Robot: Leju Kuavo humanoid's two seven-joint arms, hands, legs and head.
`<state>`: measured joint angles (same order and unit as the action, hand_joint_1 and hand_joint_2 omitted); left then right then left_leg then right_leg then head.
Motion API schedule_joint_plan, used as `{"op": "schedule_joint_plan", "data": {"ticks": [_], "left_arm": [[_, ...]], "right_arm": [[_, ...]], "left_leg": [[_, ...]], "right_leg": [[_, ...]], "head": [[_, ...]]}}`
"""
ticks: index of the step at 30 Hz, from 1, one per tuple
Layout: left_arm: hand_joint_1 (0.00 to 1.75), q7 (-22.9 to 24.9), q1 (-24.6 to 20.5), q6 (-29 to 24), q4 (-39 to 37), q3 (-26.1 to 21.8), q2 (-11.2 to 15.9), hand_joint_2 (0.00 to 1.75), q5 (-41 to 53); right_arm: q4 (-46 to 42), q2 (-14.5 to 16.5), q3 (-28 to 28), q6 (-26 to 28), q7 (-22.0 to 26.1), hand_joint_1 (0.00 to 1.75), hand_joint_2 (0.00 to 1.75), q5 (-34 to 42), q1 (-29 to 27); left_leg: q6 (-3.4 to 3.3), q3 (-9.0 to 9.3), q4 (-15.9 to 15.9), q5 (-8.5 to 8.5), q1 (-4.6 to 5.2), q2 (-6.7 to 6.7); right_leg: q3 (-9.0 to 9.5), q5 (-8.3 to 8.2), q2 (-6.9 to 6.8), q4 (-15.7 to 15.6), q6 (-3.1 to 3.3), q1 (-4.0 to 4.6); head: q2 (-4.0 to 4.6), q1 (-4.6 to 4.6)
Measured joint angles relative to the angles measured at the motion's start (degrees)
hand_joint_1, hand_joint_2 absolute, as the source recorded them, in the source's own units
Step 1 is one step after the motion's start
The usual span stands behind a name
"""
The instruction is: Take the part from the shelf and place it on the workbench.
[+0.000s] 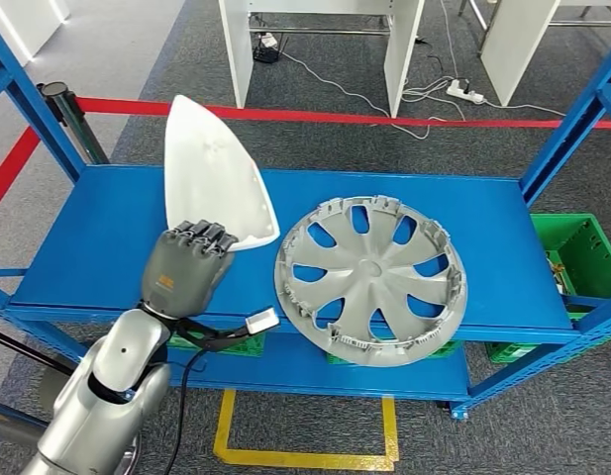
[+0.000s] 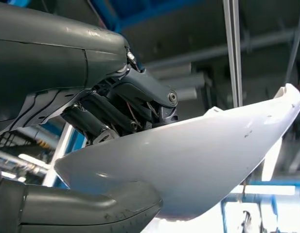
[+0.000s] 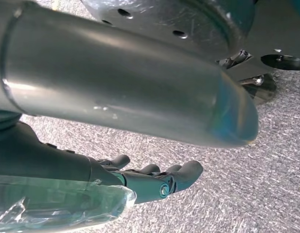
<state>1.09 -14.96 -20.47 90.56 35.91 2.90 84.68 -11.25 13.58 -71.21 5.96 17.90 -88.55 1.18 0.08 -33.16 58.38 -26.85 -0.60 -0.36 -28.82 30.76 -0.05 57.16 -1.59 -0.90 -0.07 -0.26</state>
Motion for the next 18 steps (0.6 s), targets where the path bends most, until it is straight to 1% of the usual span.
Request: {"op": "schedule_joint_plan", "data": {"ticks": [3,7,9,14,18], "left_arm": [[1.53,0.16,-1.2,-0.75,1.46,1.26,0.11,1.75,0.04],[1.7,0.37,-1.65,-1.27,2.25,2.18,0.34,1.75,0.06],[1.75,0.41,-1.76,-1.5,2.31,2.47,0.44,1.75,0.06],[1.75,1.83,-1.55,-1.87,2.6,3.12,0.17,1.75,-0.01],[1.75,1.8,-0.99,-0.88,2.52,3.19,-0.22,1.75,-0.31]], "right_arm": [[0.2,-0.09,0.0,0.21,0.24,0.0,0.0,0.17,-0.11],[0.4,-0.22,0.0,0.28,0.29,0.0,0.0,0.22,-0.22],[0.48,-0.31,0.0,0.39,0.29,0.0,0.0,0.26,-0.24],[0.68,-0.45,0.0,0.65,0.39,0.0,0.0,0.58,-0.28],[0.78,-0.47,-0.02,0.76,0.44,0.0,0.0,0.73,-0.3]], "left_leg": [[0.0,0.0,0.0,0.0,0.0,0.0],[0.0,0.0,0.0,-0.01,0.0,0.01],[0.0,0.0,-0.01,-0.01,-0.01,0.01],[0.0,0.0,-0.01,0.0,-0.01,0.01],[0.0,-0.01,-0.01,-0.01,0.0,0.01]], "right_leg": [[-0.02,0.0,0.01,0.0,0.0,0.0],[-0.05,0.01,0.01,0.0,0.0,0.0],[-0.05,0.01,0.01,0.0,0.0,0.01],[-0.04,0.01,0.01,0.0,0.0,0.01],[-0.05,0.01,0.01,0.0,0.0,0.0]], "head": [[-0.01,0.0],[0.0,-0.01],[0.0,-0.01],[0.0,0.0],[-0.01,0.0]]}}
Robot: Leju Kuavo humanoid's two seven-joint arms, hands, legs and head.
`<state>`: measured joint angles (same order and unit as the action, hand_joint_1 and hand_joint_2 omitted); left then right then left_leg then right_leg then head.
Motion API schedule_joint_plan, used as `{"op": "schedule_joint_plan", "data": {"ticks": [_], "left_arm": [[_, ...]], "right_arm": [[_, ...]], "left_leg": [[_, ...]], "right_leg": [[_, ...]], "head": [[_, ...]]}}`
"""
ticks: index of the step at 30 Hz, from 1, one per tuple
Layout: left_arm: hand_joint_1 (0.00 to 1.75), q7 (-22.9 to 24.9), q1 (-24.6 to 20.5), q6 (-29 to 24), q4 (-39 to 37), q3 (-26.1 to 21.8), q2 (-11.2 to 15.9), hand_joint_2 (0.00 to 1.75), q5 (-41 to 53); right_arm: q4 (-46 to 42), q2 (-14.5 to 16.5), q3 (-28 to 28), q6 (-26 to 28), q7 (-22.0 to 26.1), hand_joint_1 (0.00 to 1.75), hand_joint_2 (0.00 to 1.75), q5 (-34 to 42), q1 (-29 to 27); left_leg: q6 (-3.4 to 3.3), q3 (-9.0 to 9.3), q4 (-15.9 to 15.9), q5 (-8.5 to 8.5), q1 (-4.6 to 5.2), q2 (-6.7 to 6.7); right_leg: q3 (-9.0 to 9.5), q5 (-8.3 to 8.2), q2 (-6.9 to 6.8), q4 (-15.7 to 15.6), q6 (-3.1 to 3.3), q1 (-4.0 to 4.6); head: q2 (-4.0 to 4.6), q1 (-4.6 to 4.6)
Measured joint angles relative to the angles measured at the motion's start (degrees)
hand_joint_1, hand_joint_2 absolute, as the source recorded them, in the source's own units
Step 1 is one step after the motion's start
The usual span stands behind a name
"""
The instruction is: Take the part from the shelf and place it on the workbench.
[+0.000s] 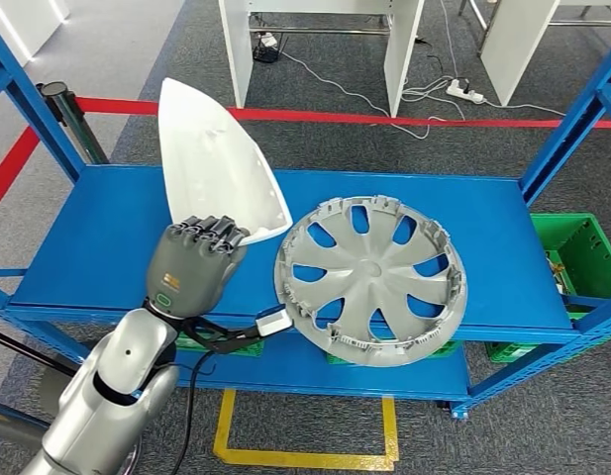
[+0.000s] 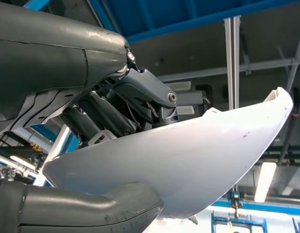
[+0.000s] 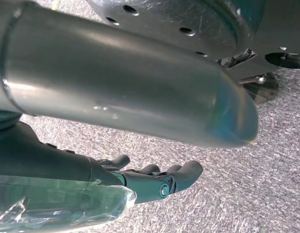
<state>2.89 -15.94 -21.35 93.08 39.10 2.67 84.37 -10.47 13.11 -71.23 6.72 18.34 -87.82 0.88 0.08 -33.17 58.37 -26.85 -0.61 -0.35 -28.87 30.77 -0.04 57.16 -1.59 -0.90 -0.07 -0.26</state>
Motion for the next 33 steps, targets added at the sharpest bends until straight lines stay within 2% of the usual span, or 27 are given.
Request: {"op": "schedule_joint_plan", "data": {"ticks": [5,8,10,11,13,14,15,16,17,18,19,20,21,24,25,26,27,29,30,31,32,33], "left_arm": [[1.75,-0.44,0.6,0.09,-0.26,0.03,-0.17,1.75,0.04],[1.75,-0.37,0.9,-0.34,-0.35,0.04,-0.28,1.75,0.13],[1.75,-0.29,0.93,-0.33,-0.39,0.04,-0.62,1.75,0.16],[1.75,-0.25,0.91,-0.27,-0.4,0.04,-0.82,1.75,0.18],[1.75,-0.17,1.02,-0.15,-0.55,0.04,-1.08,1.75,0.19],[1.75,-0.16,1.17,-0.12,-0.67,0.04,-1.13,1.75,0.19],[1.75,-0.16,1.35,-0.1,-0.84,0.05,-1.15,1.75,0.19],[1.75,-0.16,1.47,-0.13,-0.99,0.06,-1.16,1.75,0.19],[1.75,-0.16,1.55,-0.14,-1.15,0.07,-1.17,1.75,0.19],[1.75,-0.16,1.58,-0.15,-1.28,0.08,-1.19,1.75,0.19],[1.75,-0.14,1.58,-0.15,-1.38,0.08,-1.21,1.75,0.19],[1.75,-0.1,1.55,-0.13,-1.44,0.09,-1.26,1.75,0.19],[1.75,-0.07,1.52,-0.11,-1.46,0.09,-1.32,1.75,0.19],[1.75,0.03,1.47,-0.08,-1.54,0.1,-1.39,1.75,0.2],[1.75,0.06,1.48,-0.07,-1.6,0.1,-1.37,1.75,0.2],[1.75,0.09,1.47,-0.07,-1.64,0.09,-1.36,1.75,0.21],[1.75,0.11,1.45,-0.07,-1.68,0.08,-1.34,1.75,0.21],[1.75,0.16,1.47,-0.07,-1.75,0.07,-1.31,1.75,0.21],[1.75,0.17,1.51,-0.07,-1.81,0.06,-1.29,1.75,0.21],[1.75,0.19,1.55,-0.07,-1.89,0.05,-1.26,1.75,0.21],[1.75,0.19,1.57,-0.07,-1.95,0.02,-1.25,1.75,0.21],[1.75,0.19,1.56,-0.07,-1.99,-0.02,-1.23,1.75,0.21]], "right_arm": [[0.03,0.0,-0.02,0.08,0.04,0.0,0.0,0.02,0.0],[0.16,0.0,0.0,0.16,0.04,0.0,0.0,0.02,0.03],[0.23,-0.01,-0.01,0.28,0.06,0.0,0.0,0.02,0.06],[0.25,-0.02,-0.01,0.33,0.08,0.0,0.0,0.02,0.09],[0.26,-0.08,-0.02,0.4,0.1,0.0,0.0,0.02,0.09],[0.26,-0.13,-0.01,0.41,0.09,0.0,0.0,0.02,0.04],[0.26,-0.17,-0.02,0.42,0.09,0.0,0.0,0.02,-0.02],[0.26,-0.2,-0.02,0.42,0.09,0.0,0.0,0.02,-0.08],[0.26,-0.26,-0.02,0.42,0.09,0.0,0.0,0.02,-0.09],[0.26,-0.32,-0.02,0.42,0.09,0.0,0.0,0.02,-0.05],[0.34,-0.31,-0.01,0.41,0.09,0.0,0.0,0.02,0.04],[0.44,-0.32,-0.01,0.4,0.1,0.0,0.0,0.02,0.13],[0.53,-0.32,0.0,0.4,0.1,0.0,0.0,0.02,0.19],[0.63,-0.42,0.0,0.41,0.09,0.0,0.0,0.02,0.15],[0.63,-0.43,0.0,0.41,0.09,0.0,0.0,0.02,0.15],[0.63,-0.44,0.0,0.41,0.1,0.0,0.0,0.02,0.16],[0.64,-0.44,0.0,0.41,0.1,0.0,0.0,0.02,0.17],[0.65,-0.44,0.0,0.42,0.11,0.0,0.0,0.04,0.13],[0.66,-0.44,0.0,0.43,0.11,0.0,0.0,0.05,0.1],[0.66,-0.44,0.0,0.43,0.11,0.0,0.0,0.07,0.09],[0.66,-0.45,-0.01,0.43,0.11,0.0,0.0,0.08,0.1],[0.66,-0.45,-0.01,0.43,0.11,0.0,0.0,0.09,0.11]], "left_leg": [[-0.13,-0.04,0.14,-0.07,0.07,-0.01],[-1.12,0.02,-0.09,0.22,0.24,0.0],[-1.77,0.54,-1.61,1.14,-0.01,0.21],[-1.99,0.73,-2.36,1.55,-0.17,0.31],[-2.14,0.68,-2.74,1.86,-0.24,0.44],[-2.09,0.58,-2.72,1.9,-0.25,0.49],[-1.97,0.51,-2.68,1.94,-0.3,0.53],[-1.79,0.44,-2.61,1.98,-0.41,0.56],[-1.5,0.37,-2.45,1.99,-0.61,0.55],[-1.08,0.26,-2.15,1.92,-0.82,0.54],[-0.56,0.02,-1.82,1.86,-0.91,0.51],[0.0,-0.26,-1.42,1.85,-0.89,0.44],[0.5,-0.55,-1.04,1.91,-0.78,0.36],[1.43,-1.17,-0.53,2.29,-0.73,0.19],[1.63,-1.51,0.01,1.6,-0.83,0.21],[1.77,-2.18,1.48,0.07,-0.9,0.22],[1.86,-3.23,4.21,-2.25,-0.93,0.22],[1.76,-5.69,11.85,-7.1,-0.85,0.22],[1.56,-6.33,14.76,-8.39,-0.77,0.22],[1.2,-6.11,15.83,-8.55,-0.62,0.22],[0.59,-4.69,14.46,-7.62,-0.34,0.21],[-0.25,-2.4,11.32,-6.17,0.07,0.2]], "right_leg": [[0.0,-0.06,-0.01,-0.1,-0.12,-0.09],[0.14,-0.51,-0.02,-0.56,-0.91,-0.34],[-0.38,0.45,0.0,0.2,-1.21,-0.27],[-1.3,1.78,0.02,2.04,-1.29,-0.24],[-4.67,5.34,0.08,9.02,-1.53,-0.37],[-6.35,6.49,0.07,12.51,-1.73,-0.46],[-7.39,6.64,0.06,14.58,-1.96,-0.6],[-7.42,5.6,0.03,14.44,-2.22,-0.78],[-6.37,3.59,-0.01,12.08,-2.52,-1.03],[-4.62,1.45,-0.05,8.28,-2.9,-1.35],[-2.72,0.09,-0.01,4.8,-3.23,-1.46],[-1.52,-0.76,0.15,2.4,-3.16,-1.52],[-1.0,-0.81,0.29,1.31,-2.9,-1.53],[-1.82,-0.83,0.53,1.83,-1.22,-1.46],[-2.2,-1.07,0.51,1.96,-0.63,-1.39],[-2.64,-1.4,0.45,1.99,-0.01,-1.32],[-3.17,-1.78,0.37,1.98,0.62,-1.18],[-4.26,-2.54,0.2,2.01,1.42,-0.67],[-4.76,-2.91,0.12,2.02,1.68,-0.34],[-5.22,-3.27,0.07,2.03,1.85,0.01],[-5.65,-3.63,0.07,2.03,1.98,0.38],[-6.03,-3.99,0.09,2.02,2.07,0.74]], "head": [[-0.01,-0.01],[0.0,-0.07],[0.01,0.06],[0.01,0.18],[0.01,0.42],[0.0,0.46],[0.0,0.48],[-0.01,0.47],[-0.01,0.47],[-0.01,0.48],[-0.01,0.65],[-0.01,0.81],[-0.01,0.91],[-0.02,0.75],[-0.02,0.64],[-0.02,0.54],[-0.02,0.39],[-0.02,0.26],[-0.02,0.25],[-0.02,0.27],[-0.02,0.26],[-0.02,0.26]]}}
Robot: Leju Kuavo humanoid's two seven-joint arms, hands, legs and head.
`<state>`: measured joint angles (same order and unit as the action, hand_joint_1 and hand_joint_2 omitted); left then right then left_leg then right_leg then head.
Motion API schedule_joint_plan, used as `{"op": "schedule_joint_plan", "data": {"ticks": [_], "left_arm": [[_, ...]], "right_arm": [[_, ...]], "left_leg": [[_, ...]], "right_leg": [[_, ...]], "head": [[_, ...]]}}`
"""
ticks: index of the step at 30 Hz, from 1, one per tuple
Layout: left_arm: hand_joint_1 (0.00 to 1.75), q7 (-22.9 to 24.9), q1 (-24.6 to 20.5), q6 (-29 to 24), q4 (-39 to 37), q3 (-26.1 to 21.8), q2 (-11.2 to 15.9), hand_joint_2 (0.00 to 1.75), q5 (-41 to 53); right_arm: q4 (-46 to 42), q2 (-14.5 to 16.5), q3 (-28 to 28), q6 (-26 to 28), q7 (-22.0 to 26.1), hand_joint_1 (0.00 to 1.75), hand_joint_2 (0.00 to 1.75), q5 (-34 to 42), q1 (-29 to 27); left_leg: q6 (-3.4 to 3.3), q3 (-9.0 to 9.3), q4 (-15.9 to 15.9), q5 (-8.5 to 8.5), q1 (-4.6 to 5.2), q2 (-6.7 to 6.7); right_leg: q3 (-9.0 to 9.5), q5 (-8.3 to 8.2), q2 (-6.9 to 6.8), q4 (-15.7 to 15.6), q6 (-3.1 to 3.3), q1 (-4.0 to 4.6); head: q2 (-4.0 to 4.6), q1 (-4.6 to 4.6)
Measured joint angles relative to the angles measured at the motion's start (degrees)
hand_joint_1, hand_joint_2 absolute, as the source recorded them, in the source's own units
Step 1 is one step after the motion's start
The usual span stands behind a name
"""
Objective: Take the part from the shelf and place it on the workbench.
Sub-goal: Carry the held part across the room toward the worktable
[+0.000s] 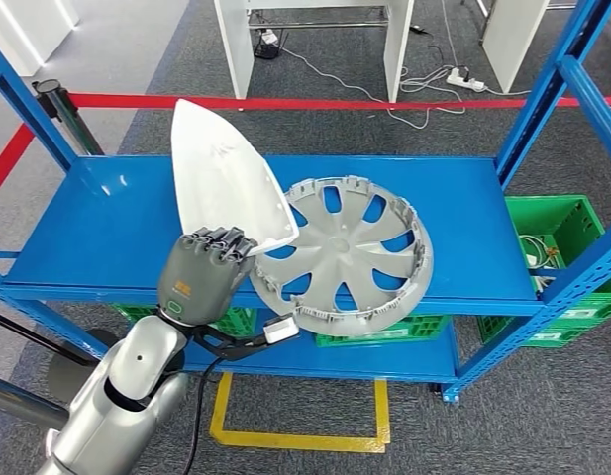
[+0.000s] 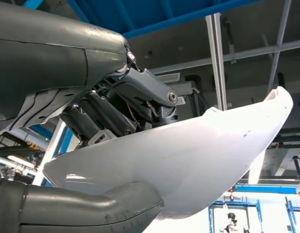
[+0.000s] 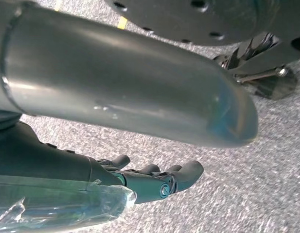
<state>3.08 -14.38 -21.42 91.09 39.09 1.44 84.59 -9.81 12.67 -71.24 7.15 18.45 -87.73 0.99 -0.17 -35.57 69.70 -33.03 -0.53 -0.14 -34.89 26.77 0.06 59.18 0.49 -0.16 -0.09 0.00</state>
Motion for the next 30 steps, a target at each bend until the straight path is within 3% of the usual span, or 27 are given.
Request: {"op": "schedule_joint_plan", "data": {"ticks": [2,3,4,7,9,11,12,13,14,15,16,18,20,21,22,23,25,27,28,29,30], "left_arm": [[1.75,0.0,-0.12,-0.01,-0.02,-0.07,0.01,1.75,0.0],[1.75,0.01,-0.17,-0.03,-0.02,-0.09,0.01,1.75,0.0],[1.75,0.03,-0.22,-0.04,-0.02,-0.1,0.03,1.75,0.0],[1.75,0.23,-0.25,-0.03,-0.04,-0.14,0.06,1.75,-0.01],[1.75,0.42,-0.23,0.01,-0.04,-0.16,0.01,1.75,-0.04],[1.75,0.62,-0.01,0.19,-0.05,-0.28,0.02,1.75,-0.08],[1.75,0.72,0.17,0.4,-0.07,-0.37,0.04,1.75,-0.11],[1.75,0.83,0.36,0.66,-0.08,-0.48,0.07,1.75,-0.14],[1.75,0.97,0.55,0.9,-0.08,-0.63,0.11,1.75,-0.16],[1.75,1.11,0.76,1.15,-0.08,-0.84,0.17,1.75,-0.17],[1.75,1.28,0.94,1.33,-0.07,-1.11,0.23,1.75,-0.19],[1.75,1.54,1.2,1.71,0.04,-1.69,0.32,1.75,-0.21],[1.75,1.67,1.34,2.1,0.22,-2.07,0.38,1.75,-0.22],[1.75,1.71,1.43,2.26,0.28,-2.21,0.48,1.75,-0.23],[1.75,1.73,1.52,2.37,0.33,-2.37,0.66,1.75,-0.28],[1.75,1.73,1.61,2.44,0.35,-2.62,0.92,1.75,-0.35],[1.75,1.72,1.74,2.45,0.35,-3.33,1.61,1.75,-0.55],[1.75,1.7,1.9,2.45,0.35,-4.13,2.24,1.75,-0.68],[1.75,1.66,2.02,2.47,0.35,-4.47,2.53,1.75,-0.71],[1.75,1.62,2.11,2.52,0.36,-4.75,2.77,1.75,-0.72],[1.75,1.58,2.15,2.62,0.38,-4.98,2.94,1.75,-0.73]], "right_arm": [[0.08,0.09,-0.01,0.0,0.0,0.0,0.0,0.02,0.01],[0.13,0.15,-0.01,0.02,0.0,0.0,0.0,0.04,0.01],[0.18,0.19,-0.01,0.03,0.01,0.0,0.0,0.07,0.01],[0.26,0.17,-0.03,0.07,0.03,0.0,0.0,0.13,-0.01],[0.28,0.13,-0.06,0.1,0.05,0.0,0.0,0.18,-0.03],[0.28,0.06,-0.08,0.11,0.07,0.0,0.0,0.23,-0.03],[0.28,0.04,-0.09,0.11,0.07,0.0,0.0,0.25,-0.03],[0.28,0.01,-0.1,0.11,0.06,0.0,0.0,0.26,-0.04],[0.28,0.0,-0.1,0.11,0.04,0.0,0.0,0.26,-0.04],[0.28,-0.01,-0.1,0.11,0.0,0.0,0.0,0.26,-0.02],[0.28,-0.01,-0.1,0.11,-0.07,0.0,0.0,0.26,0.02],[0.28,0.0,-0.1,0.09,-0.19,0.0,0.0,0.25,0.13],[0.28,0.01,-0.1,0.07,-0.25,0.0,0.0,0.24,0.18],[0.29,0.02,-0.1,0.05,-0.29,0.0,0.0,0.25,0.15],[0.31,0.03,-0.1,0.03,-0.32,0.0,0.0,0.26,0.14],[0.31,0.03,-0.1,0.01,-0.37,0.0,0.0,0.27,0.16],[0.31,0.05,-0.1,-0.12,-0.5,0.0,0.0,0.27,0.24],[0.31,0.05,-0.1,-0.29,-0.72,0.0,0.0,0.22,0.26],[0.31,0.05,-0.1,-0.35,-0.8,0.0,0.0,0.2,0.25],[0.31,0.05,-0.1,-0.39,-0.86,0.0,0.0,0.17,0.26],[0.31,0.06,-0.1,-0.4,-0.87,0.0,0.0,0.16,0.29]], "left_leg": [[-2.02,5.11,-7.98,1.99,1.03,0.07],[-2.53,6.58,-10.53,2.35,1.44,0.12],[-2.8,7.23,-11.93,2.42,1.74,0.16],[-2.46,6.98,-13.49,4.02,1.65,0.32],[-2.32,6.26,-14.46,5.48,1.22,0.53],[-2.31,4.81,-14.48,6.63,1.21,0.62],[-2.21,4.03,-14.43,7.2,1.21,0.66],[-2.08,3.23,-14.36,7.78,1.2,0.69],[-1.89,2.43,-14.26,8.33,1.16,0.7],[-1.66,1.66,-14.07,8.82,1.08,0.7],[-1.37,0.93,-13.76,9.24,1.0,0.7],[-0.75,-0.28,-12.96,9.94,1.04,0.66],[-0.25,-0.91,-12.51,10.78,1.17,0.63],[0.0,-1.07,-12.43,11.18,1.13,0.61],[0.26,-1.28,-12.29,11.1,1.04,0.56],[0.6,-1.64,-11.59,10.0,0.95,0.5],[1.27,-3.07,-6.93,4.85,0.75,0.41],[1.7,-4.58,0.6,-0.24,0.59,0.4],[1.71,-4.62,3.22,-0.9,0.55,0.4],[1.58,-3.86,4.0,-0.21,0.55,0.4],[1.3,-2.13,2.68,1.26,0.58,0.39]], "right_leg": [[-0.57,-0.68,0.01,-0.02,0.01,0.44],[-0.78,-1.03,-0.04,-0.05,-0.17,0.46],[-0.95,-1.39,-0.12,-0.11,-0.45,0.34],[-1.52,-1.76,-0.21,-0.1,-1.43,0.16],[-2.86,1.73,-0.09,2.74,-1.97,0.15],[-4.66,6.95,-0.04,9.18,-2.52,-0.12],[-5.15,8.37,-0.06,12.33,-2.8,-0.29],[-4.99,8.34,-0.08,14.13,-3.07,-0.43],[-4.0,7.15,-0.1,14.21,-3.29,-0.56],[-1.94,5.33,-0.12,12.14,-3.48,-0.72],[0.78,4.08,-0.11,8.5,-3.69,-0.88],[6.07,4.04,0.01,0.81,-3.62,-0.89],[7.62,5.02,0.14,-2.14,-2.91,-0.63],[7.16,4.85,0.12,-2.15,-2.32,-0.64],[6.67,4.51,0.02,-2.11,-1.77,-0.67],[6.31,4.07,-0.07,-2.09,-1.12,-0.72],[5.15,2.86,-0.22,-2.11,-0.12,-0.8],[3.57,1.51,-0.25,-2.02,0.2,-0.71],[2.73,0.88,-0.28,-1.94,0.22,-0.63],[1.92,0.31,-0.31,-1.86,0.23,-0.52],[1.17,-0.22,-0.33,-1.78,0.2,-0.38]], "head": [[0.0,0.09],[0.0,0.09],[0.0,0.1],[0.0,0.09],[0.0,0.35],[0.0,0.57],[0.0,0.63],[0.0,0.64],[0.0,0.68],[0.0,0.68],[0.0,0.68],[0.0,0.68],[0.0,0.69],[0.0,0.72],[0.0,0.75],[0.0,0.71],[0.0,0.55],[0.0,0.43],[0.0,0.43],[0.0,0.41],[0.01,0.42]]}}
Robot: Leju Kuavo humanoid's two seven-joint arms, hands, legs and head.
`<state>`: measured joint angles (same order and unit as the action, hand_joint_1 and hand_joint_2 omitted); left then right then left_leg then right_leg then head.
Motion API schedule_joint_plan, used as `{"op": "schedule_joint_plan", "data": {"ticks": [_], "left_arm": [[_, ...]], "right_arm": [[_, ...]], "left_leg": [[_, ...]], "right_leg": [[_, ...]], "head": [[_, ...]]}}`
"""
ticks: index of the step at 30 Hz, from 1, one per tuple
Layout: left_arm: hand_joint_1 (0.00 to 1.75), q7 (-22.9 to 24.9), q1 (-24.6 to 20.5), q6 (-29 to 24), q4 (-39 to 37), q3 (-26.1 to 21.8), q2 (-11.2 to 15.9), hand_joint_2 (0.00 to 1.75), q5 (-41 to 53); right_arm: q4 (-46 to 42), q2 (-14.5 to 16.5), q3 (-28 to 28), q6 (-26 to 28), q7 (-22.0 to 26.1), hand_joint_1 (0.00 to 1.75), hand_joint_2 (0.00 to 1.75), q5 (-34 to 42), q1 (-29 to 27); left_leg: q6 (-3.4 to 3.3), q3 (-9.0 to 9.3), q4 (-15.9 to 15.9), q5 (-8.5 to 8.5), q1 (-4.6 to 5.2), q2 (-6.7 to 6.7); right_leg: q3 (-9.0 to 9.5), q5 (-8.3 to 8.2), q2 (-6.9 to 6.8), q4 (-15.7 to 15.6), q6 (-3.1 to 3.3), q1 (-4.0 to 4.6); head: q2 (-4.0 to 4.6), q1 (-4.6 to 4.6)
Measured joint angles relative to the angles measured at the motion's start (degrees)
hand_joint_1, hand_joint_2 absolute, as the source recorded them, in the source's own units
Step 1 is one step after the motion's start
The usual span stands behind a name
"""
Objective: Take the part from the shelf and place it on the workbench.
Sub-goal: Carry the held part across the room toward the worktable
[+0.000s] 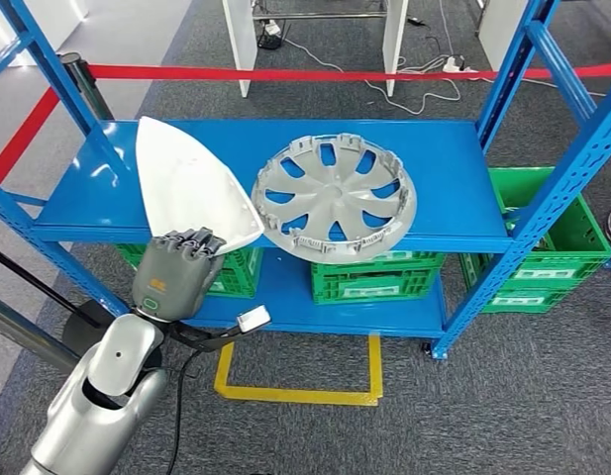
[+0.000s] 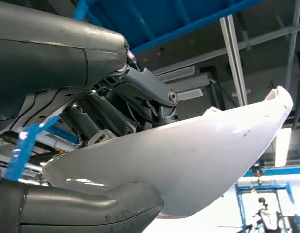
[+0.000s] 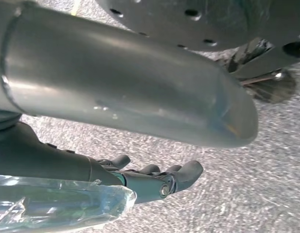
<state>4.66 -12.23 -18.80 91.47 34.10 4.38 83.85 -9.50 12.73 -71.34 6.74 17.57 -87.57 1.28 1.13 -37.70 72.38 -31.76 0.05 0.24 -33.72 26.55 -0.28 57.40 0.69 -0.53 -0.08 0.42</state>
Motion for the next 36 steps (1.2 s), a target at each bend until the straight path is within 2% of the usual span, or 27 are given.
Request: {"op": "schedule_joint_plan", "data": {"ticks": [2,4,5,7,8,9,10,12,13,14,15,16,17,19,20,22,23,24,25,27,28,29,31,32,34,35,36], "left_arm": [[1.75,-0.07,-0.01,0.16,0.21,-0.38,0.16,1.75,-0.01],[1.75,-0.09,-0.13,0.22,0.56,-0.66,0.2,1.75,-0.01],[1.75,-0.09,-0.17,0.25,0.67,-0.75,0.23,1.75,-0.01],[1.75,-0.09,-0.09,0.31,0.72,-0.85,0.37,1.75,-0.01],[1.75,-0.09,-0.02,0.33,0.72,-0.87,0.44,1.75,-0.02],[1.75,-0.09,0.07,0.33,0.73,-0.91,0.52,1.75,-0.03],[1.75,-0.09,0.2,0.34,0.73,-1.01,0.62,1.75,-0.14],[1.75,-0.14,0.83,0.38,0.74,-1.42,0.91,1.75,-0.77],[1.75,-0.24,1.26,0.42,0.74,-1.74,1.1,1.75,-1.25],[1.75,-0.38,1.68,0.44,0.74,-2.08,1.29,1.75,-1.73],[1.75,-0.56,2.04,0.48,0.74,-2.45,1.49,1.75,-2.22],[1.75,-0.73,2.31,0.5,0.74,-2.8,1.66,1.75,-2.63],[1.75,-0.94,2.5,0.56,0.75,-3.19,1.79,1.75,-3.04],[1.75,-1.33,2.77,0.72,0.81,-4.01,1.96,1.75,-3.73],[1.75,-1.51,2.87,0.82,0.85,-4.44,2.05,1.75,-4.0],[1.75,-1.79,3.13,0.96,0.87,-5.09,2.29,1.75,-4.42],[1.75,-1.91,3.31,1.0,0.87,-5.41,2.48,1.75,-4.55],[1.75,-2.0,3.49,1.01,0.87,-5.68,2.64,1.75,-4.64],[1.75,-2.07,3.66,1.01,0.87,-5.97,2.82,1.75,-4.67],[1.75,-2.11,3.97,1.01,0.87,-6.46,3.12,1.75,-4.69],[1.75,-2.13,4.14,1.01,0.86,-6.64,3.3,1.75,-4.69],[1.75,-2.13,4.3,1.01,0.86,-6.77,3.48,1.75,-4.69],[1.75,-2.16,4.46,1.01,0.85,-6.97,3.71,1.75,-4.69],[1.75,-2.18,4.47,1.01,0.85,-7.05,3.75,1.75,-4.69],[1.75,-2.21,4.45,1.01,0.87,-7.18,3.75,1.75,-4.69],[1.75,-2.21,4.44,1.01,0.89,-7.25,3.75,1.75,-4.69],[1.75,-2.22,4.44,1.06,0.9,-7.34,3.75,1.75,-4.7]], "right_arm": [[0.01,0.09,0.0,-0.03,0.0,0.0,0.0,-0.02,0.1],[0.01,0.23,0.0,-0.06,-0.01,0.0,0.0,-0.04,0.21],[0.01,0.29,0.0,-0.06,-0.01,0.0,0.0,-0.07,0.25],[0.02,0.31,0.0,-0.07,-0.02,0.0,0.0,-0.13,0.2],[0.02,0.32,0.0,-0.07,-0.02,0.0,0.0,-0.17,0.15],[0.02,0.32,0.0,-0.08,-0.04,0.0,0.0,-0.22,0.1],[0.02,0.32,0.0,-0.09,-0.05,0.0,0.0,-0.29,0.1],[0.02,0.32,0.01,-0.13,-0.02,0.0,0.0,-0.48,0.14],[0.02,0.32,0.02,-0.16,0.01,0.0,0.0,-0.58,0.17],[0.02,0.32,0.03,-0.21,0.05,0.0,0.0,-0.66,0.19],[0.02,0.32,0.05,-0.28,0.08,0.0,0.0,-0.72,0.2],[0.02,0.32,0.07,-0.37,0.11,0.0,0.0,-0.75,0.24],[0.02,0.32,0.08,-0.5,0.14,0.0,0.0,-0.78,0.33],[0.02,0.33,0.12,-0.8,0.13,0.0,0.0,-0.81,0.59],[0.02,0.33,0.14,-0.97,0.09,0.0,0.0,-0.86,0.69],[0.02,0.38,0.17,-1.19,-0.04,0.0,0.0,-0.98,0.66],[0.03,0.4,0.17,-1.25,-0.1,0.0,0.0,-1.07,0.62],[0.03,0.44,0.17,-1.27,-0.15,0.0,0.0,-1.15,0.6],[0.04,0.48,0.18,-1.28,-0.17,0.0,0.0,-1.22,0.63],[0.04,0.49,0.21,-1.3,-0.17,0.0,0.0,-1.34,0.68],[0.04,0.5,0.25,-1.3,-0.17,0.0,0.0,-1.37,0.67],[0.04,0.5,0.29,-1.3,-0.18,0.0,0.0,-1.39,0.66],[0.04,0.5,0.37,-1.3,-0.19,0.0,0.0,-1.4,0.67],[0.04,0.51,0.4,-1.3,-0.2,0.0,0.0,-1.4,0.68],[0.04,0.56,0.44,-1.3,-0.19,0.0,0.0,-1.41,0.69],[0.04,0.58,0.45,-1.3,-0.18,0.0,0.0,-1.41,0.7],[0.04,0.61,0.45,-1.31,-0.17,0.0,0.0,-1.42,0.7]], "left_leg": [[-1.02,5.8,-7.23,2.1,0.27,-0.06],[-1.84,10.88,-14.78,1.56,0.6,-0.1],[-2.04,11.95,-16.76,1.12,0.78,-0.11],[-2.31,11.61,-17.87,1.86,0.86,0.0],[-2.6,11.12,-18.09,2.55,0.8,0.1],[-2.9,10.48,-18.3,3.31,0.7,0.19],[-3.12,9.75,-18.37,4.03,0.63,0.28],[-3.34,7.98,-18.26,5.36,0.72,0.31],[-3.3,7.06,-18.14,6.01,0.76,0.36],[-3.24,6.08,-17.94,6.62,0.79,0.41],[-3.15,5.05,-17.67,7.2,0.79,0.44],[-3.02,4.06,-17.34,7.72,0.8,0.43],[-2.85,3.2,-16.98,8.16,0.82,0.39],[-2.39,2.0,-16.32,8.98,0.96,0.34],[-2.13,1.64,-16.16,9.48,0.98,0.35],[-1.54,1.15,-16.03,10.25,0.9,0.3],[-1.14,0.86,-15.66,9.68,0.8,0.21],[-0.69,0.4,-14.47,8.03,0.67,0.1],[-0.24,-0.29,-12.14,5.4,0.49,0.01],[0.5,-1.97,-4.88,-0.21,0.09,-0.04],[0.75,-2.46,-1.49,-1.66,-0.1,-0.03],[0.9,-2.32,0.49,-1.79,-0.27,-0.03],[0.98,0.3,-0.95,0.69,-0.52,-0.03],[0.88,3.0,-4.47,2.09,-0.59,-0.05],[0.5,8.26,-12.27,2.49,-0.5,-0.17],[0.23,9.99,-15.17,2.09,-0.37,-0.25],[-0.13,10.48,-16.41,1.71,-0.17,-0.33]], "right_leg": [[-1.13,-0.99,0.01,0.11,-0.17,0.33],[-1.78,-2.02,0.02,0.13,-0.57,0.52],[-2.01,-2.59,-0.01,0.05,-0.86,0.49],[-2.5,-3.39,-0.01,-0.13,-1.51,0.32],[-2.95,-2.6,0.03,0.31,-1.77,0.28],[-3.69,-0.6,0.1,1.8,-2.02,0.26],[-4.62,2.34,0.16,4.51,-2.19,0.21],[-6.33,7.6,0.17,11.86,-2.51,0.17],[-6.53,8.3,0.16,14.8,-2.62,0.18],[-6.02,7.56,0.16,16.2,-2.67,0.18],[-4.56,5.84,0.16,15.62,-2.65,0.18],[-2.23,4.05,0.16,13.24,-2.55,0.18],[0.7,3.22,0.17,9.48,-2.38,0.2],[6.28,4.29,0.2,1.29,-2.03,0.31],[7.61,5.18,0.23,-1.16,-1.85,0.42],[7.54,5.17,0.14,-2.42,-1.2,0.43],[7.14,4.63,0.05,-2.37,-0.72,0.36],[6.76,4.06,-0.07,-2.41,-0.23,0.26],[6.31,3.42,-0.16,-2.43,0.13,0.15],[4.97,2.25,-0.19,-2.21,0.41,0.18],[4.1,1.71,-0.21,-1.98,0.41,0.18],[3.17,1.24,-0.23,-1.68,0.37,0.18],[1.36,0.47,-0.26,-0.96,0.18,0.16],[0.61,0.14,-0.25,-0.61,0.0,0.14],[-0.42,-0.54,-0.2,-0.18,-0.55,0.18],[-0.74,-0.95,-0.18,-0.09,-0.91,0.19],[-0.97,-1.43,-0.18,-0.16,-1.34,0.14]], "head": [[0.0,0.02],[-0.01,0.06],[-0.01,0.05],[-0.01,-0.02],[-0.01,-0.02],[-0.01,0.08],[-0.01,0.14],[-0.01,0.31],[-0.01,0.28],[-0.01,0.29],[-0.01,0.3],[-0.01,0.29],[-0.01,0.29],[0.0,0.24],[0.0,0.23],[0.0,0.3],[-0.01,0.31],[-0.01,0.25],[-0.01,0.17],[0.0,-0.02],[0.0,-0.04],[0.0,-0.03],[0.0,-0.04],[-0.01,-0.04],[-0.01,-0.03],[-0.01,-0.02],[0.0,-0.01]]}}
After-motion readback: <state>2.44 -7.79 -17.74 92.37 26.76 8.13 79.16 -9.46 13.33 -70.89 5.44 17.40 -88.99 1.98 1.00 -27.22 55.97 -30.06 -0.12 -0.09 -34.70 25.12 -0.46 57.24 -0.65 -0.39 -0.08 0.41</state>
